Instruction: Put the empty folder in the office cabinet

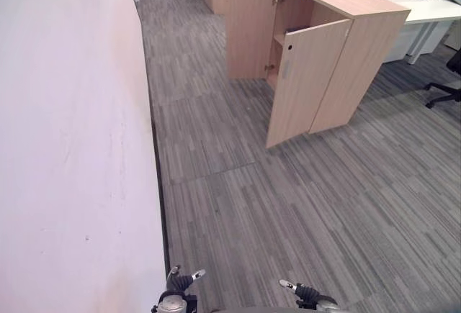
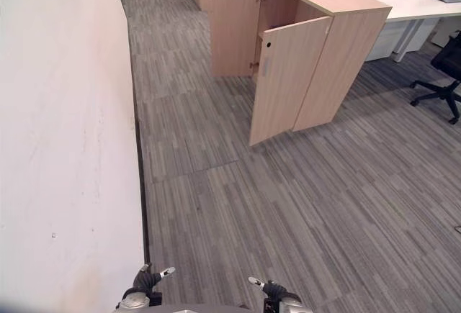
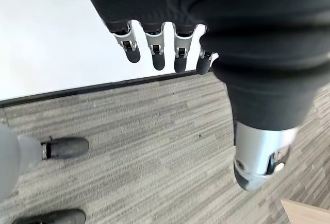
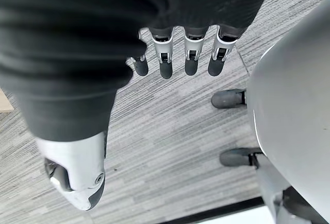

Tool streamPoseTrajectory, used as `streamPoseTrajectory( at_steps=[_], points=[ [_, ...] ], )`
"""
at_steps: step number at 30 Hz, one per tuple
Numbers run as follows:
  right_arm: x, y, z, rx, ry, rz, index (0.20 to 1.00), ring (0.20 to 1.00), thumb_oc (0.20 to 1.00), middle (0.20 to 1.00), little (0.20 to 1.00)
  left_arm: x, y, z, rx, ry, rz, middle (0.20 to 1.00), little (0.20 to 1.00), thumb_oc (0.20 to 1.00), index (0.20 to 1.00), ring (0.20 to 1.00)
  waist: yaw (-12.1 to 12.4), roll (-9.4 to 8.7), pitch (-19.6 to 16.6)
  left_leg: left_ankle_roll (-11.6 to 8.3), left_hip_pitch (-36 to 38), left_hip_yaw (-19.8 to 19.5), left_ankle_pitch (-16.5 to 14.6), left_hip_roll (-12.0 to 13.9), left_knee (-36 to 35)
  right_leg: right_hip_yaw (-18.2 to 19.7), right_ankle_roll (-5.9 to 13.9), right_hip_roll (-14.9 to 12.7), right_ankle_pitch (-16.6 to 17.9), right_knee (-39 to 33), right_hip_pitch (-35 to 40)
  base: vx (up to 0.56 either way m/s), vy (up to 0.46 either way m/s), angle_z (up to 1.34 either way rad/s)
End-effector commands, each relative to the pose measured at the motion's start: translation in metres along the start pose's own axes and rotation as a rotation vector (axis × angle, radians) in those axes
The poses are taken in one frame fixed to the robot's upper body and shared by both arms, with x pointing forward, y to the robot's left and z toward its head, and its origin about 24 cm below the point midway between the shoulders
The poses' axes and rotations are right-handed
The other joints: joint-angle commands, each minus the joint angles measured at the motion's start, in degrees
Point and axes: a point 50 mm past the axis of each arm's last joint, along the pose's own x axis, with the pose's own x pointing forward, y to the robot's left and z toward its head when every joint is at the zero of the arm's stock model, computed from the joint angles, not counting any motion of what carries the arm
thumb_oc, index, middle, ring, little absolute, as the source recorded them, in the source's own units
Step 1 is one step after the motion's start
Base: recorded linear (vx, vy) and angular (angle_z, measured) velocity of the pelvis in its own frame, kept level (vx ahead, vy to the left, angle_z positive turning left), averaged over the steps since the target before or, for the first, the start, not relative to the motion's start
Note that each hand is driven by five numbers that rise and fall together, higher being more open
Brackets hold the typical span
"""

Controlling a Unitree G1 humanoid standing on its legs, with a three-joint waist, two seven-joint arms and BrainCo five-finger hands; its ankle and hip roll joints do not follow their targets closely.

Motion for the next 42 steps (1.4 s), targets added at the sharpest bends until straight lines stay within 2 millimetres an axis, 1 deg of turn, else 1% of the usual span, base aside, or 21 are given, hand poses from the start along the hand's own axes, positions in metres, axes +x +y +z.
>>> streamPoseTrajectory(
  at_steps=[1, 7, 9, 14, 28, 42],
  points=[
    [0.001, 0.040, -0.012, 0.081, 0.046, 0.092, 1.000, 1.000, 1.000, 1.000, 1.000, 0.002, -0.005, 0.012, -0.068, -0.019, -0.019, 1.000, 1.000, 1.000, 1.000, 1.000, -0.62, -1.27, -1.16, 1.69, -0.58, -2.07, -0.57, -2.42, 0.09, -1.80, -0.88, 0.92, 2.10, 0.27, -2.04, 0.00, 0.000, 0.00],
    [0.001, 0.040, -0.012, 0.079, 0.046, 0.096, 1.000, 1.000, 1.000, 1.000, 1.000, 0.001, -0.004, 0.015, -0.073, -0.037, -0.019, 1.000, 1.000, 1.000, 1.000, 1.000, -0.66, -1.24, -1.23, 1.72, -0.62, -2.12, -0.65, -2.45, 0.09, -1.82, -0.84, 0.88, 2.09, 0.27, -2.12, 0.00, 0.000, 0.00],
    [0.001, 0.040, -0.011, 0.075, 0.047, 0.098, 1.000, 1.000, 1.000, 1.000, 1.000, 0.002, -0.008, 0.010, -0.070, -0.010, -0.061, 1.000, 1.000, 1.000, 1.000, 1.000, -0.79, -1.23, -1.29, 1.71, -0.63, -2.03, -0.69, -2.41, 0.09, -1.73, -0.81, 0.90, 2.05, 0.27, -2.07, 0.00, 0.000, 0.00],
    [0.001, 0.039, -0.009, 0.067, 0.048, 0.099, 1.000, 1.000, 1.000, 1.000, 1.000, 0.002, -0.013, 0.006, -0.065, 0.024, -0.101, 1.000, 1.000, 1.000, 1.000, 1.000, -1.05, -1.16, -1.33, 1.72, -0.53, -1.85, -0.80, -2.39, 0.09, -1.64, -0.74, 0.94, 2.03, 0.27, -2.00, 0.00, 0.000, 0.00],
    [0.001, 0.036, -0.012, 0.065, 0.059, 0.097, 1.000, 1.000, 1.000, 1.000, 1.000, 0.003, -0.013, 0.003, -0.064, 0.037, -0.087, 1.000, 1.000, 1.000, 1.000, 1.000, -1.05, -1.25, -1.75, 1.74, -0.26, -1.75, -1.08, -2.36, 0.09, -1.61, -0.61, 0.79, 2.01, 0.27, -1.85, 0.00, 0.000, 0.00],
    [0.001, 0.040, -0.013, 0.060, 0.062, 0.099, 1.000, 1.000, 1.000, 1.000, 1.000, 0.003, -0.013, 0.001, -0.057, 0.043, -0.085, 1.000, 1.000, 1.000, 1.000, 1.000, -1.21, -1.26, -2.11, 1.78, -0.27, -1.67, -1.30, -2.39, 0.09, -1.37, -0.56, 0.84, 2.01, 0.27, -2.00, 0.00, 0.000, 0.00]
  ],
)
